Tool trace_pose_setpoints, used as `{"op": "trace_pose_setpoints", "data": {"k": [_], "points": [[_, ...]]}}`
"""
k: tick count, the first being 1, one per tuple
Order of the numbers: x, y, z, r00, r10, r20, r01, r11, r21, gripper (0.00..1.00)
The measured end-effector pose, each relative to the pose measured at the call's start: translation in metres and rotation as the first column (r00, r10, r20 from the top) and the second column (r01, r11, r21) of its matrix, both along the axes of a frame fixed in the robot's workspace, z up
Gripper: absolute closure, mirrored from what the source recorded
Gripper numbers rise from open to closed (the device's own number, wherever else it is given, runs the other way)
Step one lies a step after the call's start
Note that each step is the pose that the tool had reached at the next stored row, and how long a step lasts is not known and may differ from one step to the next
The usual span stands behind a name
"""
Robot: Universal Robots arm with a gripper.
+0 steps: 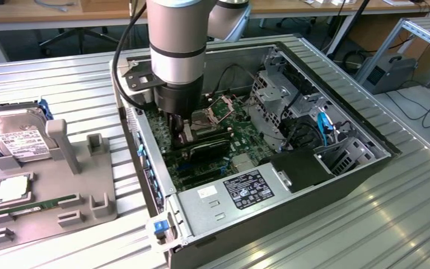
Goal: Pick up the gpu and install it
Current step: 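Press down on the gpu until it lock into place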
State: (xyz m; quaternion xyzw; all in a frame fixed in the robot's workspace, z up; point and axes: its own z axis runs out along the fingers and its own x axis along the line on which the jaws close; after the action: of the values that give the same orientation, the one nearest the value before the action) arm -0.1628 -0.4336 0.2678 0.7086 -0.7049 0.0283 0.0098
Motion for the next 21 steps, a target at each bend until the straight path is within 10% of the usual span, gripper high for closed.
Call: {"op": "trace_pose_setpoints", "data": {"k": [6,14,21], "points": [[0.0,0.0006,0.0208,1.0,0.0,0.0,0.0,1.0,-0.0006,0.89],[0.0,-0.0129,0.018,1.0,-0.001,0.0001,0.001,1.0,-0.0005,0.89],[0.0,-0.012,0.0104,1.0,-0.001,0.0001,0.001,1.0,-0.0005,0.89]]}}
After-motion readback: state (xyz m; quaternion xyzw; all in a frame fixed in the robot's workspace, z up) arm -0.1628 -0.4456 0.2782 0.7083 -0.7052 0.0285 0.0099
